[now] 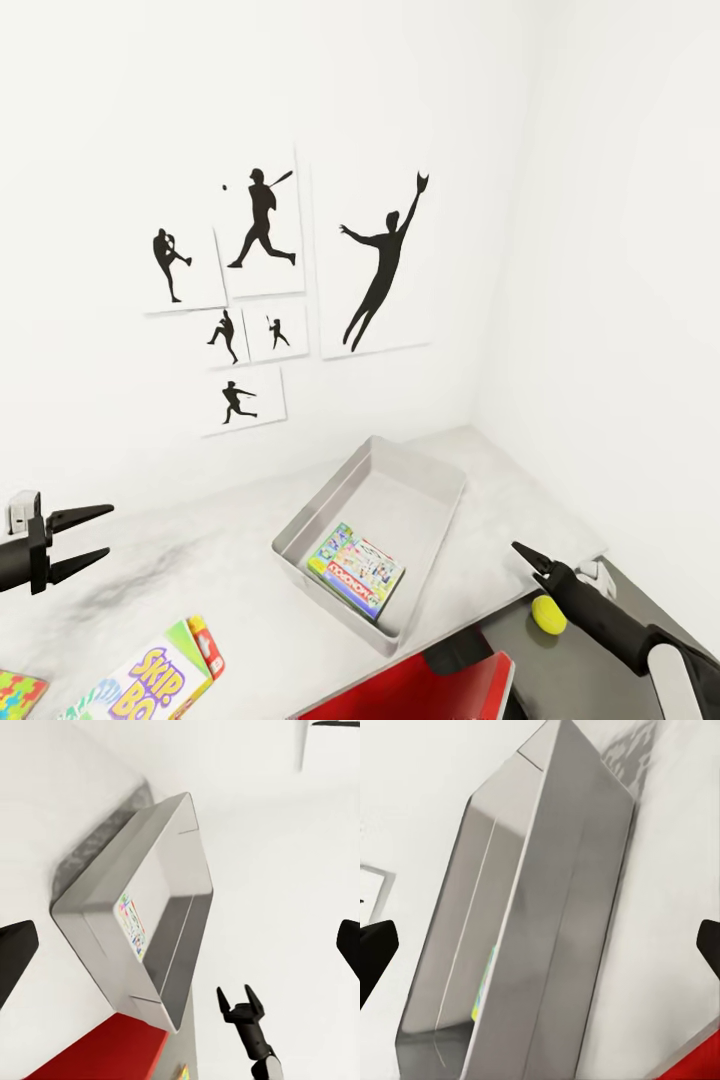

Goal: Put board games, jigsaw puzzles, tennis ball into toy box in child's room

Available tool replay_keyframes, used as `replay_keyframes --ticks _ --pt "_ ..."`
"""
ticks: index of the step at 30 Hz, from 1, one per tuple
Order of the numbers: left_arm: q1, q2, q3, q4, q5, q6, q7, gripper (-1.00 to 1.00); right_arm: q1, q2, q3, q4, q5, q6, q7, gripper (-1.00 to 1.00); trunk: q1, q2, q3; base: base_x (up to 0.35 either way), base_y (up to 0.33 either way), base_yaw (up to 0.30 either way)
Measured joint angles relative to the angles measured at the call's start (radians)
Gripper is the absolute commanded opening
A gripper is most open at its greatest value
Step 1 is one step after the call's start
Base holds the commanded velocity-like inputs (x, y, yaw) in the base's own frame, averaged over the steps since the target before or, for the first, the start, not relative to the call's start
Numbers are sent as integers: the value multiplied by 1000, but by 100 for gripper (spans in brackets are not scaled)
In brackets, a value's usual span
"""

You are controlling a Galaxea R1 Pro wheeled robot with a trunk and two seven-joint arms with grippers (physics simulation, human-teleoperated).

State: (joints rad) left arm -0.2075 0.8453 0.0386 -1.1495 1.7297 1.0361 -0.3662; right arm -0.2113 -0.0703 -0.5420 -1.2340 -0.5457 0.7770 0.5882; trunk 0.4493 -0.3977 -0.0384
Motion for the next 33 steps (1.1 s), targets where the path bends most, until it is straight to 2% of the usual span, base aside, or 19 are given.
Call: replay_keyframes --ticks 11,33 --pt "0 -6 2 -27 -69 -8 0 100 1 0 -2 -1 3 -1 52 100 0 0 13 -2 2 0" --pt "-1 -9 4 -43 -77 -6 0 100 0 0 -2 0 5 -1 57 100 0 -2 46 0 0 0"
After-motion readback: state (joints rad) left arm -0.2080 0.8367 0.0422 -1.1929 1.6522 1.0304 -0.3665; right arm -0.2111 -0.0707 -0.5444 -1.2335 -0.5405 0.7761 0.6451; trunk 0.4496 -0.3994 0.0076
